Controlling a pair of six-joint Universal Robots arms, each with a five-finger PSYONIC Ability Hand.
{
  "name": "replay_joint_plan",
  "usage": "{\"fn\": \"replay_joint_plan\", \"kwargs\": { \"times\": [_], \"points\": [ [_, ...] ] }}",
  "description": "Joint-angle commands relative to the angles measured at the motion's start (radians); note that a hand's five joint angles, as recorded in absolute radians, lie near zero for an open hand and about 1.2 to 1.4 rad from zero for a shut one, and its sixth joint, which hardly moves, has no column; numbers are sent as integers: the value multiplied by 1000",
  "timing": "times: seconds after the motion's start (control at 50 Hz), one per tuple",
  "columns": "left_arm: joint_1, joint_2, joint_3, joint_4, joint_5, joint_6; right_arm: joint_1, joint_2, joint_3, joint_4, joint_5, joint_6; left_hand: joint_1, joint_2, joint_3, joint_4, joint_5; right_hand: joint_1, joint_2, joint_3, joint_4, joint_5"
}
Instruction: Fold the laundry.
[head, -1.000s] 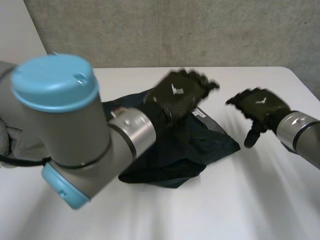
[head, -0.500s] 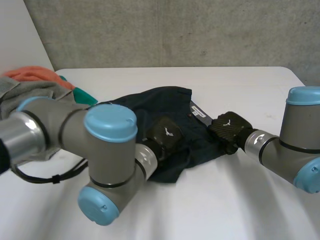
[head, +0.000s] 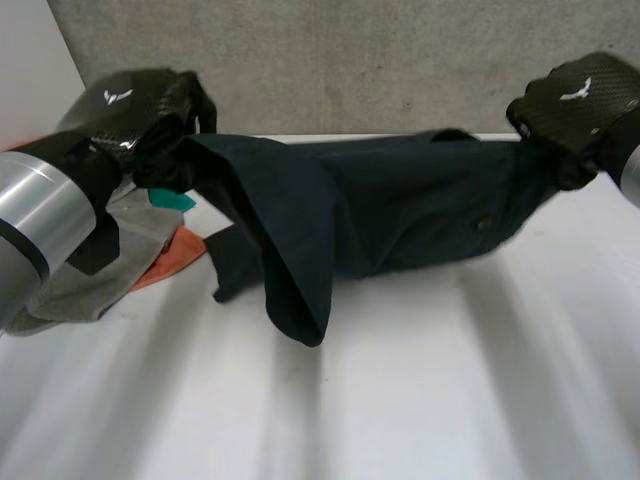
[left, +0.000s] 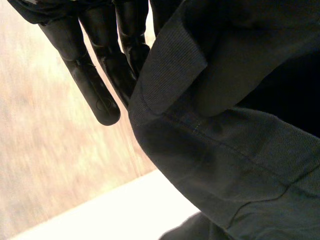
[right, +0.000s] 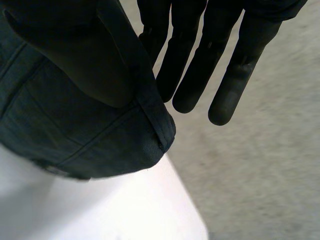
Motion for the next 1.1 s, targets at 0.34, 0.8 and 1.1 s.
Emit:
{"fn": "replay_joint_plan", "kwargs": {
  "times": [0.34, 0.8, 1.1],
  "points": [
    [33, -609, 840, 112, -15, -5, 114, 446, -409, -605, 133, 178, 248, 203, 208, 197, 238, 288, 237, 212, 204, 221],
    [72, -446, 183, 270, 113, -26, 167, 320, 189, -649, 72, 117, 248, 203, 208, 197, 238, 288, 237, 212, 204, 221],
    [66, -417, -97, 215, 149, 212, 173, 389, 357, -635, 65, 71, -377, -421, -416, -427, -387, 288, 237, 212, 204, 221]
  ]
}}
